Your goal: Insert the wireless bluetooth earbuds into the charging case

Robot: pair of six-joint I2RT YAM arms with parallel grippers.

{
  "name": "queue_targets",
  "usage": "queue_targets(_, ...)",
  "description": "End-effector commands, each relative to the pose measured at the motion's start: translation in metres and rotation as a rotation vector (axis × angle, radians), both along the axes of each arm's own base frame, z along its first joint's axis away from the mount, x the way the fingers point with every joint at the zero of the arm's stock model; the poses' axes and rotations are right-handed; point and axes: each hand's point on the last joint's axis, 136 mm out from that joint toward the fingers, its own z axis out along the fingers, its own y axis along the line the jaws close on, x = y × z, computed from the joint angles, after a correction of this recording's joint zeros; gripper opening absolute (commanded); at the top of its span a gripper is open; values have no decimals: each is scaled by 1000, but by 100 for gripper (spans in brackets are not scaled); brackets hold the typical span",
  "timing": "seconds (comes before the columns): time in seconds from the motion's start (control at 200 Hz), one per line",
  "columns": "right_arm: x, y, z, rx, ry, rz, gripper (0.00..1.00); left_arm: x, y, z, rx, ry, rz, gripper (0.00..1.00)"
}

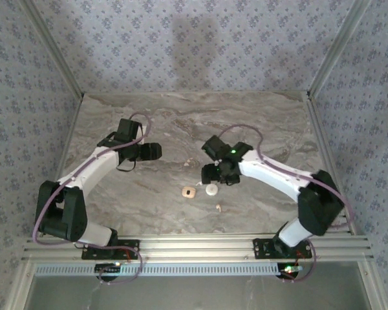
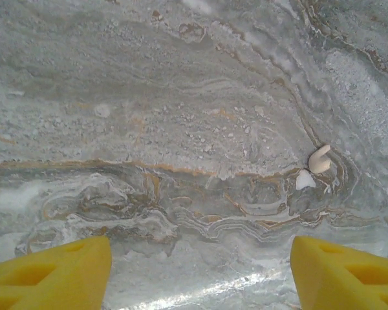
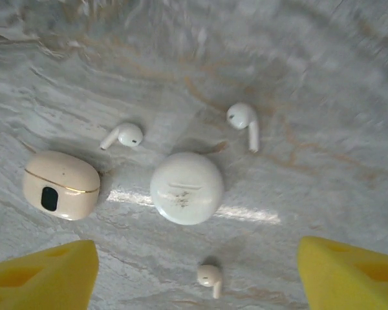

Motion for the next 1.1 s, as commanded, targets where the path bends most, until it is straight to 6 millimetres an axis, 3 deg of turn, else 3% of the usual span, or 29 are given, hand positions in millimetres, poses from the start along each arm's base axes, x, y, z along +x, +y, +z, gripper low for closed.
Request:
queue_targets(0.0,-5,7,-12,-71,100,-47,75,-5,-2,-6,-17,49,9,73)
queue_targets(0.285,-8,7,-38,-202,149,-29,76,-3,-2,6,16,59,-31,73)
queue_targets(0.395,-17,10,-50,-175,196,-30,77,-4,0,9,14,36,-19,73)
queue_targets(0.949,-11,16,-81,-92,227,-14,70,-12,3,2,3,33,3,72)
queue_targets(1.094,-11,13,-87,-113,229,-7,64,-12,3,-2,3,32,4,72)
